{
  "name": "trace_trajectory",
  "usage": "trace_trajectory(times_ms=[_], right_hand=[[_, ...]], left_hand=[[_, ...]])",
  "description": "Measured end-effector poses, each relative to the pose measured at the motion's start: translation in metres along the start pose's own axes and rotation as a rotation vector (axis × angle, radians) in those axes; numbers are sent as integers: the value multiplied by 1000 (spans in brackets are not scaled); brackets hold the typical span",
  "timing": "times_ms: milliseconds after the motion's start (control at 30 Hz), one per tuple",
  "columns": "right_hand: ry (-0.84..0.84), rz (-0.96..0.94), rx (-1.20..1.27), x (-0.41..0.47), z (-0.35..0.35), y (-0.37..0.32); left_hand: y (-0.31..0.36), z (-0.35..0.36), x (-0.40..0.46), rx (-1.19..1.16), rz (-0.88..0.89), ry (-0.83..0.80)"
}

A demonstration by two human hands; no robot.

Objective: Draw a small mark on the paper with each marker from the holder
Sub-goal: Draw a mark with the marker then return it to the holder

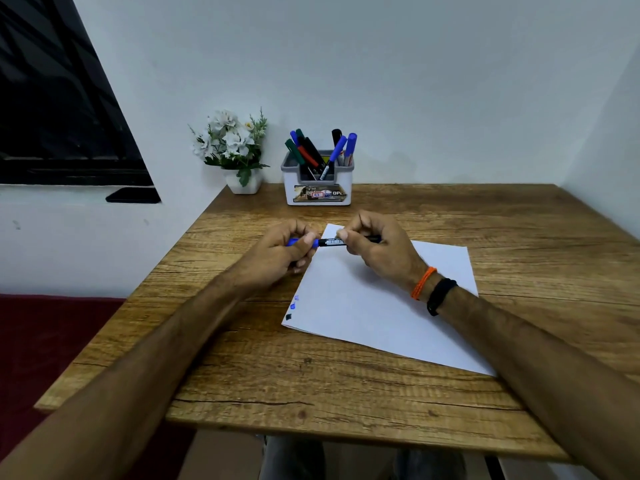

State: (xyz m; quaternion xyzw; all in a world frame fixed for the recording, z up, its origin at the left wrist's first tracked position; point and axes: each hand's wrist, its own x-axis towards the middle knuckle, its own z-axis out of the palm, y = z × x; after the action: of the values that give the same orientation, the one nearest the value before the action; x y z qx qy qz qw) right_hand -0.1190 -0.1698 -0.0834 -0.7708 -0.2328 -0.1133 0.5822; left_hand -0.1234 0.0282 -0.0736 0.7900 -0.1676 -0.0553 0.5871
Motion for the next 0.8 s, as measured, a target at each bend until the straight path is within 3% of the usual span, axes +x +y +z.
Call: trace_trajectory(times_ms=[433,633,800], right_hand=[[-39,24,5,3,7,1],[-18,82,-1,2,13,-1],[-20,101,-238,15,18,-11]], left_hand=[[1,-16,4,-45,45,75],[2,-23,6,-209,86,340],[17,-25,14,-252,133,481]])
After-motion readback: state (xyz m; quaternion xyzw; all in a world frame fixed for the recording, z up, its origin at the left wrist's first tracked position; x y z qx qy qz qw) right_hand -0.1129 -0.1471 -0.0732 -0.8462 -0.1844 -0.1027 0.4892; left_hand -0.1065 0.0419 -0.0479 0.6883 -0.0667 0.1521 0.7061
